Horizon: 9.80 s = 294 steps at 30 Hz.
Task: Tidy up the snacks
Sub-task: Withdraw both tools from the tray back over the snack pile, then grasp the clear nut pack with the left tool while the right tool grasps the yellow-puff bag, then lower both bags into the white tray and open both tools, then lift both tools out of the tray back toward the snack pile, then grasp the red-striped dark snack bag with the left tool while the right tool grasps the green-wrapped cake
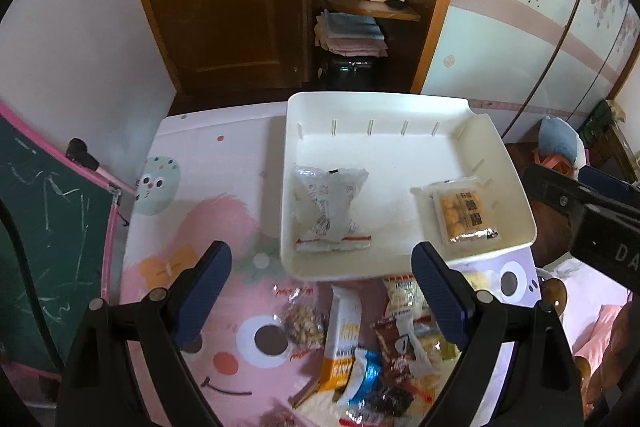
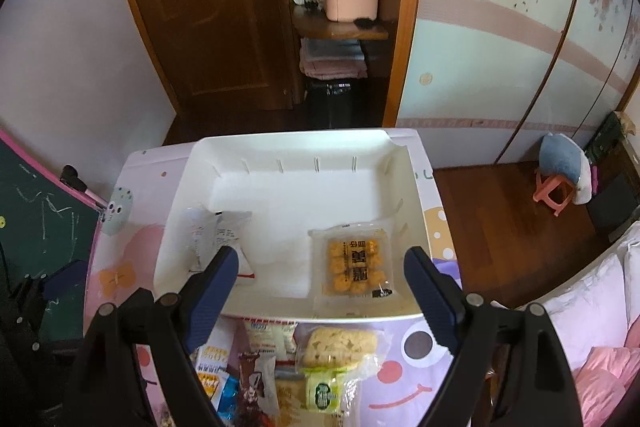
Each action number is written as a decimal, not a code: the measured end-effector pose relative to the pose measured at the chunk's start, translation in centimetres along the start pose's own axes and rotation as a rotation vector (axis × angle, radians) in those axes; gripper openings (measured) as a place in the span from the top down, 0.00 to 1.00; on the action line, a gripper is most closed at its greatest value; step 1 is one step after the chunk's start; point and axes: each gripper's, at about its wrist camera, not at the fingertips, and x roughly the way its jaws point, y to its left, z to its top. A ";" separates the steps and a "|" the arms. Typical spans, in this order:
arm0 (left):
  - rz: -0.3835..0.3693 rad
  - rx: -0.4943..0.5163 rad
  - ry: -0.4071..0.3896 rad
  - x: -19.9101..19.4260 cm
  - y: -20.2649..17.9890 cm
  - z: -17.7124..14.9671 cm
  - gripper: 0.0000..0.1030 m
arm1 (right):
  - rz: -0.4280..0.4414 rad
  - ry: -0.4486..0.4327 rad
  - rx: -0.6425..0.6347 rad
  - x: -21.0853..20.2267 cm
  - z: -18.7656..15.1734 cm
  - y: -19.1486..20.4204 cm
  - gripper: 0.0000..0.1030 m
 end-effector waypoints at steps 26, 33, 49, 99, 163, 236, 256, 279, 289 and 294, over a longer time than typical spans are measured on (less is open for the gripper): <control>0.031 -0.038 -0.114 -14.0 0.7 -12.1 0.12 | -0.003 -0.148 -0.120 -15.5 -11.8 -0.4 0.17; 0.028 -0.038 -0.068 -12.8 1.4 -16.6 0.12 | 0.051 -0.047 -0.128 -13.8 -16.5 -1.1 0.17; 0.064 0.086 0.217 -0.3 4.3 -25.0 0.12 | 0.201 0.369 -0.105 -0.2 -28.0 2.0 0.17; -0.069 -0.049 0.144 -7.4 -0.2 -20.9 0.67 | 0.194 0.237 -0.149 -4.7 -24.5 1.0 0.62; -0.064 0.077 0.080 10.3 -5.4 8.4 0.66 | -0.027 0.190 -0.002 10.9 3.7 -2.0 0.61; 0.067 -0.085 -0.210 -16.8 0.1 -12.0 0.15 | 0.117 0.004 0.038 -12.1 -12.0 -5.6 0.39; 0.020 -0.023 0.044 -2.6 -2.0 -18.8 0.15 | 0.080 0.144 -0.032 -3.8 -16.5 -4.1 0.39; -0.156 0.017 0.235 9.7 -5.6 -17.8 0.27 | 0.096 0.295 -0.049 9.9 -15.2 -1.8 0.39; -0.220 -0.014 0.225 9.6 -5.3 -17.2 0.61 | 0.108 0.277 -0.046 10.8 -15.2 -2.3 0.63; -0.216 -0.012 0.225 9.5 -5.5 -16.9 0.62 | 0.120 0.271 -0.021 10.4 -15.4 -2.8 0.64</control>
